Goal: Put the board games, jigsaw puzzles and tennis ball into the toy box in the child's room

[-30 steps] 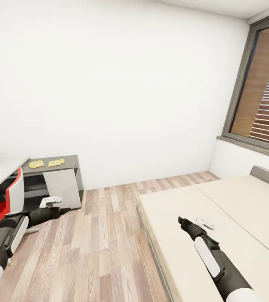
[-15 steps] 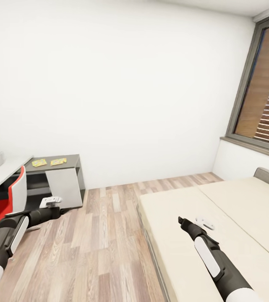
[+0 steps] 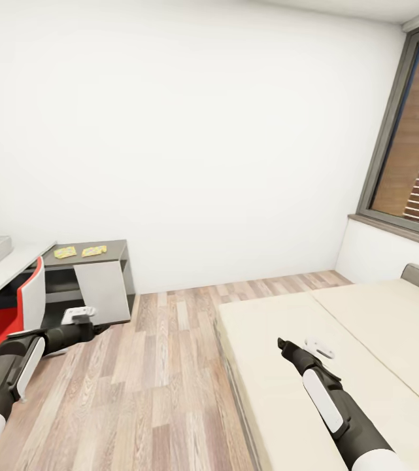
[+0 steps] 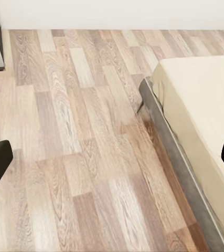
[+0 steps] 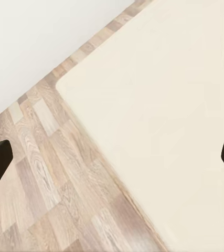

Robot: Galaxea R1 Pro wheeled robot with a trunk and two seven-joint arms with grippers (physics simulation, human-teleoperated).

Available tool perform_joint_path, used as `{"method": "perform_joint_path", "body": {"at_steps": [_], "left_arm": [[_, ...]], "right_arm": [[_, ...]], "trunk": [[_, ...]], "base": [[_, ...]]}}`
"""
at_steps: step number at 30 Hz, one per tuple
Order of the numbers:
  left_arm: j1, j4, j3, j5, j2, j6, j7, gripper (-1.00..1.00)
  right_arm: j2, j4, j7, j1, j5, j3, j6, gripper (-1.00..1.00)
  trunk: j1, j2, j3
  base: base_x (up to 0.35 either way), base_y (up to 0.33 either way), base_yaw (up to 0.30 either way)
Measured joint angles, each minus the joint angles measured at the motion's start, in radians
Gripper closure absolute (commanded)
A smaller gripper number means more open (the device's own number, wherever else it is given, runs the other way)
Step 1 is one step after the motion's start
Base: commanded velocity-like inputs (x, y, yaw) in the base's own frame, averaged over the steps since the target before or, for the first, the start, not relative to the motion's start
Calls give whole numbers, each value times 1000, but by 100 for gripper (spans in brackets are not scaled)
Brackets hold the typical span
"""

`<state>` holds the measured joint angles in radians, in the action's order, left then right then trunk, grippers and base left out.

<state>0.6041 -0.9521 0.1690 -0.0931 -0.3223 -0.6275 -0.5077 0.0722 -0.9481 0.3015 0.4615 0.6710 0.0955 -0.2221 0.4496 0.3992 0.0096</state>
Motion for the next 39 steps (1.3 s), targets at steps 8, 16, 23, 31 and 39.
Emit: {"method": "perform_joint_path", "body": {"at_steps": [8,16,23,31,39], "left_arm": [[0,0,0,0,-1,1,-1,-100],[0,0,0,0,-1,1,-1,-100],[0,0,0,0,-1,1,-1,-100],[0,0,0,0,-1,1,-1,-100],[0,0,0,0,-1,1,-1,-100]], "right_arm": [[0,0,0,0,0,0,0,-100],[0,0,0,0,0,0,0,-100],[0,0,0,0,0,0,0,-100],[0,0,0,0,0,0,0,-100],[0,0,0,0,0,0,0,-100]], "trunk": [[0,0,0],[0,0,0],[0,0,0],[0,0,0],[0,0,0]], "base": [[0,-49,32],[-15,-5,222],[-72,-6,91],[-12,-2,57],[-27,0,106]]}}
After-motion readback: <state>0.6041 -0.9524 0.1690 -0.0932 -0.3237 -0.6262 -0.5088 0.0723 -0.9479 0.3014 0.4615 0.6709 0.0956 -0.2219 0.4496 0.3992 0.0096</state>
